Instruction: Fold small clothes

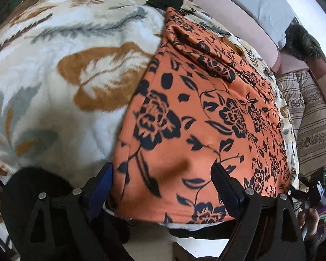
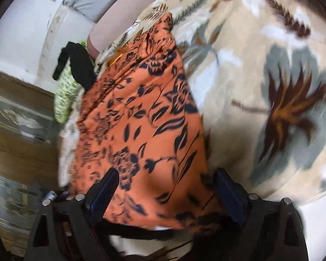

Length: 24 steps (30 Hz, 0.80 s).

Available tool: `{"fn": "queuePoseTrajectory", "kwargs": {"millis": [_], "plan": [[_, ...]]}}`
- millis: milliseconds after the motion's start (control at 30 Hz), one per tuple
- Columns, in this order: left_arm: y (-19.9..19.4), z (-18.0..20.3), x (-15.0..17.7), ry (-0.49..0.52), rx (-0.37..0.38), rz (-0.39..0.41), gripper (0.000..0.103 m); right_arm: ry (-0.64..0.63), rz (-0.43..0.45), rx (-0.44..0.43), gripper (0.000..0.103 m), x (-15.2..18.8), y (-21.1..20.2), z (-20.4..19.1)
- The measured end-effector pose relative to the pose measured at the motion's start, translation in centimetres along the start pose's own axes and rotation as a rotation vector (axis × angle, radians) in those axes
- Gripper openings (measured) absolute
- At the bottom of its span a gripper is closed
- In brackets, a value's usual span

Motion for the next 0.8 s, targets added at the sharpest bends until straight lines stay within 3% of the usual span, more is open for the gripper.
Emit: {"fn": "queuePoseTrajectory", "kwargs": {"millis": [133,200,233,367,433,467,500,533,567,600,700,767,800], "plan": [[-0.1,-0.8,0.9,-0.037,0.042,-0.005,0.088,0.015,0.016,-0.056,0.09,0.6,-0.4,-0.2],[-0.6,-0.7,1.0,-0.025,0.048,0.016,0.088,0.032,0.012,-0.133,0.081,0.8,-2.2,-1.0],[-0.6,-0.9,1.0,-0.024,0.045,0.025,0.088,0.024,0.012,-0.151,0.071,0.9,-2.6,-1.5],[-0.1,-1.3,0.8,-0.025,0.023,0.025,0.088,0.053,-0.018,-0.059,0.07,1.2,-1.7,0.5],[0.0,-1.2,0.9,-0.015,0.022,0.022,0.063,0.03,-0.027,-0.071,0.07,1.3,-1.4,0.0],[0.1,-1.6,0.9,-0.01,-0.016,0.017,0.034,0.026,-0.036,-0.084,0.069,1.5,-1.3,-0.2],[0.2,-2.1,0.7,-0.012,-0.033,0.012,0.015,0.02,-0.05,-0.088,0.066,1.6,-0.9,-0.4],[0.1,-2.3,0.7,-0.025,-0.021,0.009,0.013,0.018,-0.07,-0.087,0.05,1.9,-0.5,-0.4],[-0.6,-2.6,0.5,-0.061,0.028,0.02,0.008,0.023,-0.082,-0.091,0.023,2.0,-0.2,-0.4],[-1.4,-2.4,0.2,-0.064,0.049,0.044,0.008,0.031,-0.088,-0.105,0.014,2.1,-0.1,-0.5],[-4.3,-1.0,-0.8,-0.004,0.058,0.136,0.008,0.002,-0.046,-0.127,0.013,1.9,-1.5,-1.9],[-3.6,-1.1,-0.9,0.004,0.051,0.116,0.009,0.001,-0.02,-0.087,0.015,1.3,-2.2,-1.6],[-2.7,-1.3,-0.8,0.004,0.034,0.093,0.015,0.004,-0.028,-0.049,0.017,1.2,-1.9,-1.0]]}}
Point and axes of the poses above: each gripper's, at about its wrist camera, not at the fingertips, and y roughly the way its jaws point, z to its right, x to its underside, the point moved 8 cm from there along y, roughly the way its jaws point, and after that the axes turned 1 degree about -z, right-handed, at the moved point
